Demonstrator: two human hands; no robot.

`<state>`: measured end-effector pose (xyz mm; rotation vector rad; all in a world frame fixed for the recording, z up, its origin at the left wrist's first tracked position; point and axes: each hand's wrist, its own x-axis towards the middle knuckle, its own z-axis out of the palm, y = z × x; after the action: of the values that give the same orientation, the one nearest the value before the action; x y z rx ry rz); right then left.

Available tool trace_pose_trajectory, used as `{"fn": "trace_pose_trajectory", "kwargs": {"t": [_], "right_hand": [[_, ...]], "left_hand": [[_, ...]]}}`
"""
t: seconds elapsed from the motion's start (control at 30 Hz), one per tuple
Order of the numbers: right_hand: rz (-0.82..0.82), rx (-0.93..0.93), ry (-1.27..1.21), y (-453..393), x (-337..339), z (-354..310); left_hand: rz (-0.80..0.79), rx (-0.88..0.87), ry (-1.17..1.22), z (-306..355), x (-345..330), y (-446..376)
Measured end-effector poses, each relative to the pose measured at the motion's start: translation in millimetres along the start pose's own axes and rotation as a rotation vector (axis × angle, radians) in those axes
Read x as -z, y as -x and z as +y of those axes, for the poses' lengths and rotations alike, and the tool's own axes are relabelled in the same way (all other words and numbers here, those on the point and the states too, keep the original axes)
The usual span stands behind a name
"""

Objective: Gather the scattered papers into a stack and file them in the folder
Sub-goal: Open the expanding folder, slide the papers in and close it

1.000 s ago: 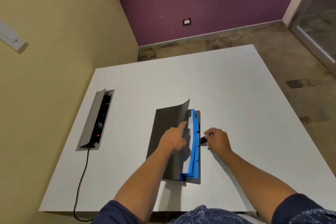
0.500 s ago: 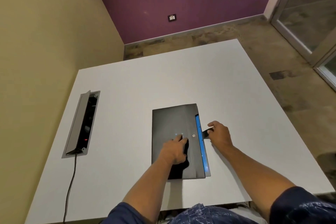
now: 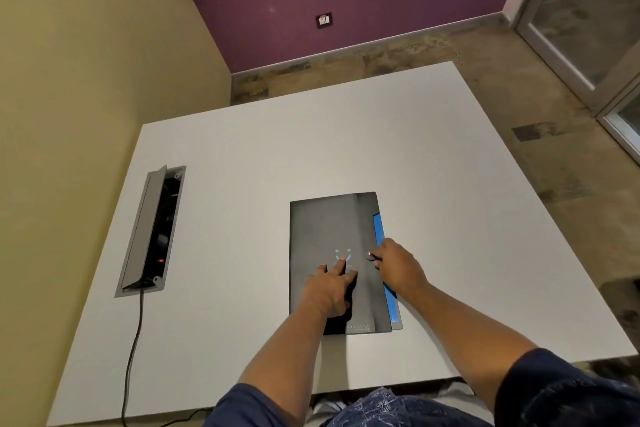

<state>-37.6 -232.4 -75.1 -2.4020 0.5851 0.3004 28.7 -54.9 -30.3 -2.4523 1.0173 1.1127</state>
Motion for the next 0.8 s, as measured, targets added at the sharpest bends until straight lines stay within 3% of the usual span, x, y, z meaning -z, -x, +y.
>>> {"fn": "trace_pose_trajectory", "kwargs": {"t": [0.6, 0.8], "right_hand": [[0.012, 0.208, 0.247, 0.9, -9.2, -3.1], [-0.112, 0.239, 0.419, -7.1, -9.4, -3.1]], "left_hand": [[0.04, -0.046, -0.09, -6.2, 5.5, -4.4], [0.077, -0.07, -0.106, -8.6, 1.4, -6.4]]}}
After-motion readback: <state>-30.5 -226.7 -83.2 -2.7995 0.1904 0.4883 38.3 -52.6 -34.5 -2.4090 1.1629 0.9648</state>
